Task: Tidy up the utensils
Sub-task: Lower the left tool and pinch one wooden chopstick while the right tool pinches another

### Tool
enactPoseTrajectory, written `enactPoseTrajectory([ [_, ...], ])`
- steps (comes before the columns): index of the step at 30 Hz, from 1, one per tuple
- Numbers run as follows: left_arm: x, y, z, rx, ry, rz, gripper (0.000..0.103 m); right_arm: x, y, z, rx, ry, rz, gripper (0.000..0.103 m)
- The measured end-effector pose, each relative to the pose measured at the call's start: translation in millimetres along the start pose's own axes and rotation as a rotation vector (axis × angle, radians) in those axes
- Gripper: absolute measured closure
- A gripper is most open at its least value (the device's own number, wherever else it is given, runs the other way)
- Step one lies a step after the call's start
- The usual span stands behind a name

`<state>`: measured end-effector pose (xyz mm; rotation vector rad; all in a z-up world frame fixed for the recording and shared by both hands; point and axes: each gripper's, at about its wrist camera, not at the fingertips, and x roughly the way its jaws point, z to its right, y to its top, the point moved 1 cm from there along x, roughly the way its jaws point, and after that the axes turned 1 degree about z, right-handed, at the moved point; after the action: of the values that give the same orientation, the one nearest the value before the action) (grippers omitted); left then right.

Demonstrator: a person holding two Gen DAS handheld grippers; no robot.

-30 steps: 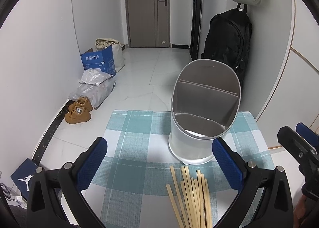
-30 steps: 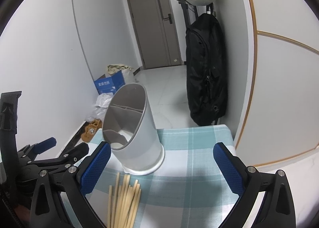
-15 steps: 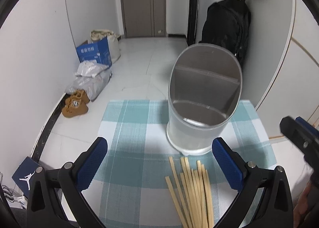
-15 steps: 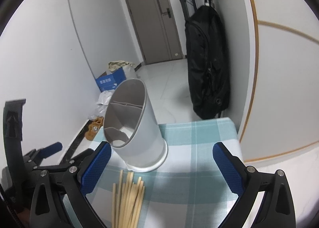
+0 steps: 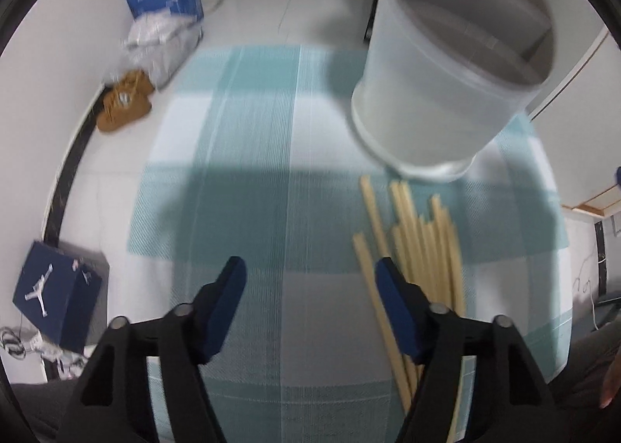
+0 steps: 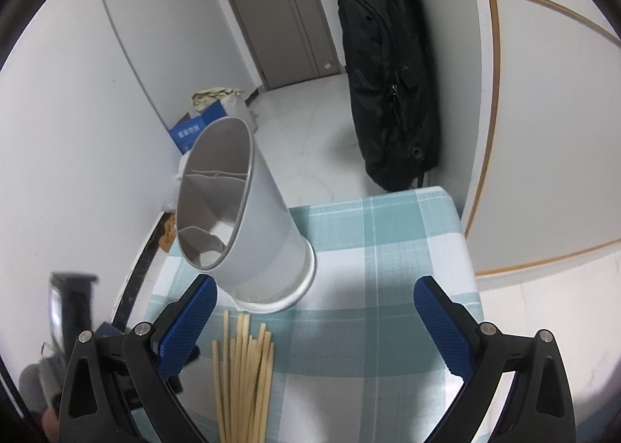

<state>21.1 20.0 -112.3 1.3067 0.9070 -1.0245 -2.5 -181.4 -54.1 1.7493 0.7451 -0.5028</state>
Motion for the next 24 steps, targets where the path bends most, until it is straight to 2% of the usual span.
enactPoseTrajectory([
  [8, 1.3, 1.5, 19.9, 0.028, 0.019, -0.039, 0.043, -1.8, 4.8, 6.3, 0.041, 0.024, -0.014, 0.001],
  [14, 5.9, -1.6, 25.4, 0.048, 0.061, -0.019, 0.044, -5.4, 5.6, 9.1, 0.039, 0.026, -0.017, 0.001],
  [15, 5.6, -1.8, 25.0, 0.046, 0.057, -0.019, 0.046, -5.6, 5.8, 9.8, 0.038, 0.027, -0.018, 0.001],
  [17, 4.3, -1.5, 26.0, 0.047, 0.055, -0.015, 0.056, -6.1, 5.9, 10.8, 0.038, 0.030, -0.025, 0.001],
  [22, 5.7, 2.7, 23.1, 0.041, 0.047, -0.007, 0.074, -5.5, 3.4, 13.9, 0.035, 0.040, -0.057, 0.001],
  [24, 7.8, 5.9, 19.3, 0.041, 0.055, -0.003, 0.084, -3.8, 0.2, 13.7, 0.025, 0.040, -0.078, 0.001],
])
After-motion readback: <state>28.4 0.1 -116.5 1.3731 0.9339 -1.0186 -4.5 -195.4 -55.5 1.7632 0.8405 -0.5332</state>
